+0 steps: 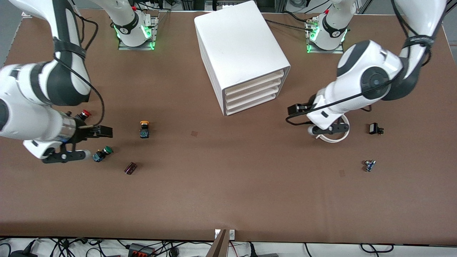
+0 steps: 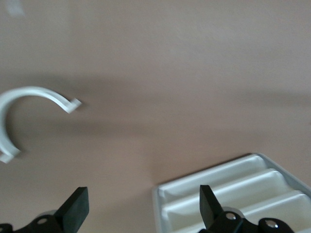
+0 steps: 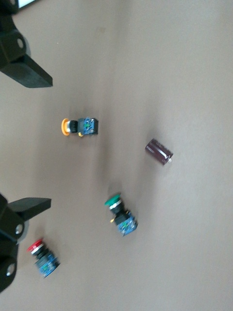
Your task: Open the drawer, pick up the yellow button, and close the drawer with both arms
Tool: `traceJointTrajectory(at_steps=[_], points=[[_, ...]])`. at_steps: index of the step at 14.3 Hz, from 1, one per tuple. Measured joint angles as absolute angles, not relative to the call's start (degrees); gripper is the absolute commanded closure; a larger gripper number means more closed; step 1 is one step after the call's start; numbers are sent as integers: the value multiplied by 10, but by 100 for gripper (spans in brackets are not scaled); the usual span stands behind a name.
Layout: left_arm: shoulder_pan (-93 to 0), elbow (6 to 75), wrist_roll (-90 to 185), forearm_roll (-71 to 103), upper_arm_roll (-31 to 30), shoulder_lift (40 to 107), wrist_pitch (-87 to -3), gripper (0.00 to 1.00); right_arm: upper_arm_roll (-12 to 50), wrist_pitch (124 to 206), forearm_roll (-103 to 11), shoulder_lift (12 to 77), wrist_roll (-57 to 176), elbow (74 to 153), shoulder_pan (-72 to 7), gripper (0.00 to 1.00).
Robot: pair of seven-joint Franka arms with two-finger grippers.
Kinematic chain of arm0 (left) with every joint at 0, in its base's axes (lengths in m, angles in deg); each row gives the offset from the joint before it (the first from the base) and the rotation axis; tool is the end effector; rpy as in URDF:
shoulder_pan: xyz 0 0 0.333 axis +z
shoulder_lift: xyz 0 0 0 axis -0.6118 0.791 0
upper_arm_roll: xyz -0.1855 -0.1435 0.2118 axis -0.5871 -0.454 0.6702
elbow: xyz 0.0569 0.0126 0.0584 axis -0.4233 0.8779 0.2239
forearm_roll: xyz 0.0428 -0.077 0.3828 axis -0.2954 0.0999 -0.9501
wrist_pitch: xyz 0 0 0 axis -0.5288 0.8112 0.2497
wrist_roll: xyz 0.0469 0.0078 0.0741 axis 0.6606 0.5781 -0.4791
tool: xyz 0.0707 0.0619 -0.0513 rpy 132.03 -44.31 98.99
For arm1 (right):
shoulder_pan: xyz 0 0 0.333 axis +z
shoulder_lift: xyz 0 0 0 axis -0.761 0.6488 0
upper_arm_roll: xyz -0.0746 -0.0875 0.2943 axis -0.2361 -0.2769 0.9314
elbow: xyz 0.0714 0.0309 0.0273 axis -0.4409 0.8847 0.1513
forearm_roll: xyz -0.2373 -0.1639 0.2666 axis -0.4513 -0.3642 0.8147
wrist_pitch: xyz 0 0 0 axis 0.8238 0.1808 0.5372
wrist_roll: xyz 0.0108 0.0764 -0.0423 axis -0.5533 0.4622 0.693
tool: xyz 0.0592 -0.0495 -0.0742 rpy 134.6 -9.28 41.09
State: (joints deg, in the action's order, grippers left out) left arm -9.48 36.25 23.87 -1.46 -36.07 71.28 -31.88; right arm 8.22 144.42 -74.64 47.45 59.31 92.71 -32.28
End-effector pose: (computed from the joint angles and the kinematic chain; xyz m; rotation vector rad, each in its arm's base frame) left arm 0.5924 -0.1983 0.4388 3.0175 0.0874 -0.2665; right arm 0.6716 0.0597 0.4578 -3.1076 -0.1433 0.2221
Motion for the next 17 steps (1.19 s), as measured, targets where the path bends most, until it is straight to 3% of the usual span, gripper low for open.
traceJointTrajectory(at_steps=[4,6,9,13,17], points=[[-47,288,434,-62,-354,709,-246,0,53,1411,-746,437,593,923,-324,0],[-35,262,526,-56,-305,692,-233,0,37,1407,-746,423,594,922,-324,0],[-92,253,627,25,-152,642,-231,0,23,1407,-743,412,593,914,-325,0],[-248,264,642,61,55,572,-228,0,22,1408,-742,401,591,898,-347,0],[-366,356,641,62,173,497,-274,0,104,1408,-743,381,591,897,-453,0]])
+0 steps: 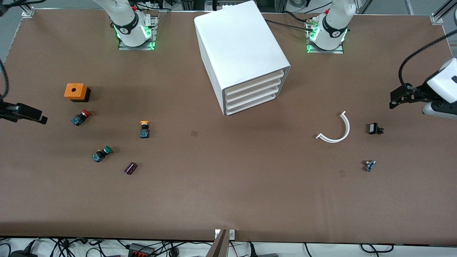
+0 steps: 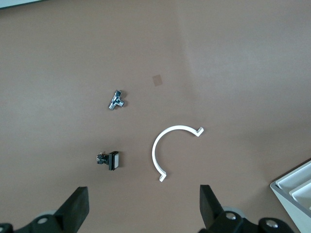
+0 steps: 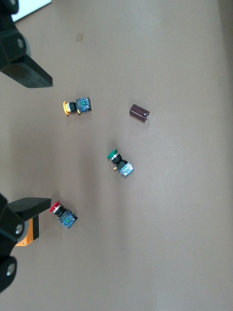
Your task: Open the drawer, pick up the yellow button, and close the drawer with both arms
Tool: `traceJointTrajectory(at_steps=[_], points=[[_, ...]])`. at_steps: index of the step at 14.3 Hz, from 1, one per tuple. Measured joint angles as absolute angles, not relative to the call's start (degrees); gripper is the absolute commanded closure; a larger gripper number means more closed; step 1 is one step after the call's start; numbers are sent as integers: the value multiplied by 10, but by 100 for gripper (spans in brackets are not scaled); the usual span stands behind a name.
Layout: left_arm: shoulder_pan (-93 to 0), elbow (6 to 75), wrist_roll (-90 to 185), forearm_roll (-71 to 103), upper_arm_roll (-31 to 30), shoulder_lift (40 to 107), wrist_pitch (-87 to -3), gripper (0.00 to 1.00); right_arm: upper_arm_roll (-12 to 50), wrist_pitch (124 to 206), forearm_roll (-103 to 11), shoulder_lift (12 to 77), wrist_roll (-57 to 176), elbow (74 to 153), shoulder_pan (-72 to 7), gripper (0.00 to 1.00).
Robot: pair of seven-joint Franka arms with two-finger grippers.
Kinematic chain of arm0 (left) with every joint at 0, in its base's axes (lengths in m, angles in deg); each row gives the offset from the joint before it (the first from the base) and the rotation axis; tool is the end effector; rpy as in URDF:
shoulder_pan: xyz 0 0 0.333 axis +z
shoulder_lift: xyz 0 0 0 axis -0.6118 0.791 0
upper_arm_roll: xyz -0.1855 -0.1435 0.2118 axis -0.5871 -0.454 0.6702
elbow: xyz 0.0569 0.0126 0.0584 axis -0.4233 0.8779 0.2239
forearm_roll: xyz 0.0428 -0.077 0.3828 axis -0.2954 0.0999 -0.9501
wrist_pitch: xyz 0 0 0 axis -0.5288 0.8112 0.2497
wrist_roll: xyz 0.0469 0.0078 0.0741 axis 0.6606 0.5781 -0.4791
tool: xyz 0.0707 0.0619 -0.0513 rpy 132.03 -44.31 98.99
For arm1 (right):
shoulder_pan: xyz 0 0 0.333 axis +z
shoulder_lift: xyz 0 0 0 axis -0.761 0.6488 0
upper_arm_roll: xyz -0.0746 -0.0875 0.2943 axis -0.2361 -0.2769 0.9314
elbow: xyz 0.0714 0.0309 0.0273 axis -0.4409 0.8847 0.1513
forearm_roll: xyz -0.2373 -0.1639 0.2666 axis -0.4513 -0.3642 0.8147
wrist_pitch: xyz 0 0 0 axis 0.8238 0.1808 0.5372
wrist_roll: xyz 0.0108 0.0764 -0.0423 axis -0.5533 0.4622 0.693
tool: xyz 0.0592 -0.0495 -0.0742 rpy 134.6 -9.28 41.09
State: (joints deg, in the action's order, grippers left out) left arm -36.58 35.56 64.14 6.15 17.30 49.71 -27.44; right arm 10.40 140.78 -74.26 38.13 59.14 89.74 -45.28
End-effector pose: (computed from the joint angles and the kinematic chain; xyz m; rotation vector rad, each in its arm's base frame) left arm 0.5753 0.0108 0.5792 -3.1068 0.2616 -0.0547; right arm 0.6381 -0.0706 0.5805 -3.0573 0.1359 -0.0125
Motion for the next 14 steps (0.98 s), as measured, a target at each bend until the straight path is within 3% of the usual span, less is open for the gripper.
traceJointTrajectory(at_steps=[6,14], points=[[-375,390,645,62,190,475,-280,0,180,1406,-791,360,562,914,-502,0],[-385,387,645,62,189,475,-283,0,191,1440,-810,312,557,1002,-514,0]])
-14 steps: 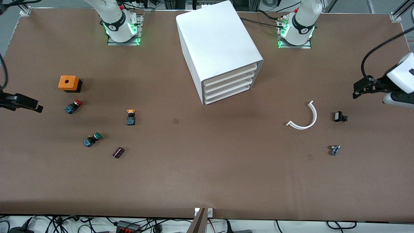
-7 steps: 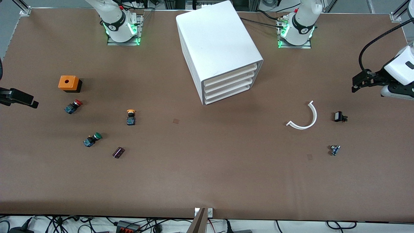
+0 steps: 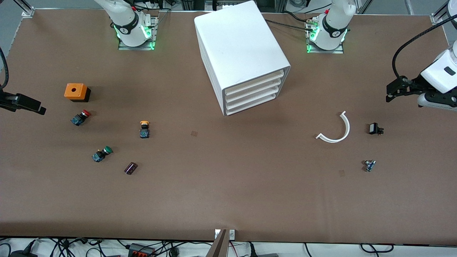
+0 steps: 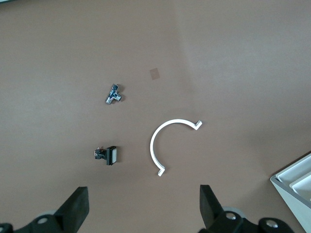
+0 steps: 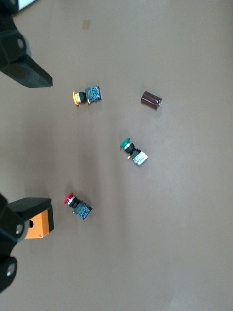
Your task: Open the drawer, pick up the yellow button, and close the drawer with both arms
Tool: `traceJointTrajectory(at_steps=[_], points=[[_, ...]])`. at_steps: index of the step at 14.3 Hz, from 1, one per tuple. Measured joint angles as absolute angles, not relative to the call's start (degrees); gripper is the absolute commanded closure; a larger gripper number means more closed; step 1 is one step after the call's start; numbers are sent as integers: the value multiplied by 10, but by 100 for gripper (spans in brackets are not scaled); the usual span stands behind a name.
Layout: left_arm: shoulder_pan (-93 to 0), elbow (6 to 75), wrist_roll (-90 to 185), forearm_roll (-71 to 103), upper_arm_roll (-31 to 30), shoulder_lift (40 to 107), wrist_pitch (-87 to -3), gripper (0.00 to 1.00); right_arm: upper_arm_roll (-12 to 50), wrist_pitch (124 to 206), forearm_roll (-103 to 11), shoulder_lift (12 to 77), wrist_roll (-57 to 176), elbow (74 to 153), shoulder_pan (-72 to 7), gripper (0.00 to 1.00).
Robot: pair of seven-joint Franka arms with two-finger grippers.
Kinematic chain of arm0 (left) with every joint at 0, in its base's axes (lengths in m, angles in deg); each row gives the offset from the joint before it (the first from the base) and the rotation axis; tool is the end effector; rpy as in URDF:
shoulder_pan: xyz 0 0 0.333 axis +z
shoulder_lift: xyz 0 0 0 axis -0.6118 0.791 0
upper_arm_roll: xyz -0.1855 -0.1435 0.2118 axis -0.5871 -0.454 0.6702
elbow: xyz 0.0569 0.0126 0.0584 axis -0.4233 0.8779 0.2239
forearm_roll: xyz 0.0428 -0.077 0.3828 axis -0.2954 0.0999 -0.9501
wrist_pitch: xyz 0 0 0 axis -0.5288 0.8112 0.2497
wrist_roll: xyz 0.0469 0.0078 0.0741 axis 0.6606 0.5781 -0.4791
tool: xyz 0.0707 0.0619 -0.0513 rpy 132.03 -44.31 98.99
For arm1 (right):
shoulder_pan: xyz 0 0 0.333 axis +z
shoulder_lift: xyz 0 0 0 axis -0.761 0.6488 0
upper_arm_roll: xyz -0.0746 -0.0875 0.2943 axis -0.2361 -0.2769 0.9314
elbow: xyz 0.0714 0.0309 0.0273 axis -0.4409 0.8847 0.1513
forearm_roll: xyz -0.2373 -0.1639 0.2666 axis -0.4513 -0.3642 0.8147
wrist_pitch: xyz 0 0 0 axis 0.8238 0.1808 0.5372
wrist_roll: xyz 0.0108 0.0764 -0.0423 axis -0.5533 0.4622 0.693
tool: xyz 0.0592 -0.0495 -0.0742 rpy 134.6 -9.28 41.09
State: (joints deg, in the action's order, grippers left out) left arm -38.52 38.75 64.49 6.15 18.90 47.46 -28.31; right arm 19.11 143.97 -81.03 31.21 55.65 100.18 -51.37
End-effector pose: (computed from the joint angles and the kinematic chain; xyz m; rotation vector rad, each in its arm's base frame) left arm 0.5634 0.0072 0.5761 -3.1054 0.2808 -0.0528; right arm 0.6074 -0.0693 0.5702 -3.1177 0.1760 0.0215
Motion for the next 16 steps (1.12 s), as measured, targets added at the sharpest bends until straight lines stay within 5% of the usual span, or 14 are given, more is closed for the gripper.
traceJointTrajectory(at_steps=[16], points=[[-386,382,645,62,182,475,-282,0,198,1451,-826,265,558,1060,-514,0]])
